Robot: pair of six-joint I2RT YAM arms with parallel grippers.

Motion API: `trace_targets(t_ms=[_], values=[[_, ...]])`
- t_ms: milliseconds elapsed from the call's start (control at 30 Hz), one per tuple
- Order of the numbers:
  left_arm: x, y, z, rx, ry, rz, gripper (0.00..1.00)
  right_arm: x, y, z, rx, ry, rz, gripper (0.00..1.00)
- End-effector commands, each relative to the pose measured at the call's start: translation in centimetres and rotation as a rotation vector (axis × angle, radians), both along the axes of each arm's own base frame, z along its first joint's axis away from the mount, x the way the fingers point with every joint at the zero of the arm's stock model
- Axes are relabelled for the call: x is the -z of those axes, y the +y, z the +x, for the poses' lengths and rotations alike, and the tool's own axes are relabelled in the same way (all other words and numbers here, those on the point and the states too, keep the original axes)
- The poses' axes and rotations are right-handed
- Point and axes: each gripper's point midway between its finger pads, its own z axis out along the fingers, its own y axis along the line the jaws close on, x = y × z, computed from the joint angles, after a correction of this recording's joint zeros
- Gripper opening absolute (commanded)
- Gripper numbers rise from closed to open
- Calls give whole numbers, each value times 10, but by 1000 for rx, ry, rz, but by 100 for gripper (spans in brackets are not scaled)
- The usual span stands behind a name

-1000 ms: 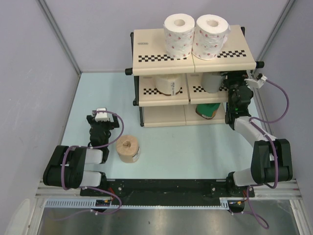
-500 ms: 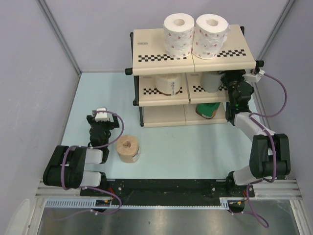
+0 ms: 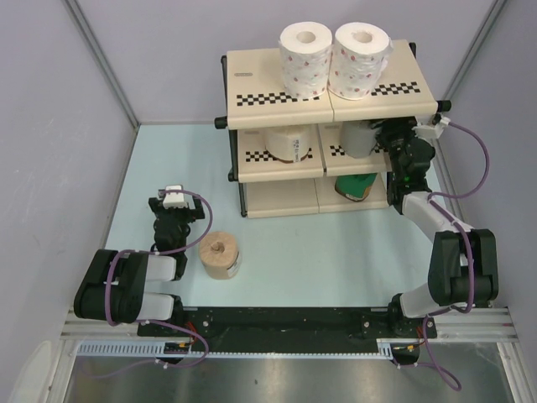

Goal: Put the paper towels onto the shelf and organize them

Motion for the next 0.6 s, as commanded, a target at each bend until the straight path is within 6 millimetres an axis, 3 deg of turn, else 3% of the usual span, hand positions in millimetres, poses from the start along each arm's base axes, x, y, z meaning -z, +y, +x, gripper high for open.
trace_targets(t_ms=[0,233,567], values=[[-19,-3,5,17,-65,-13,100,-19,36,-15,-127,-25,-59,86],[-18,-3,5,17,-63,-11,100,-32,48,-27,-73,-29,-63,86],[-18,-2,5,15,-63,-12,100,-28,63,-27,-48,-25,-8,87]])
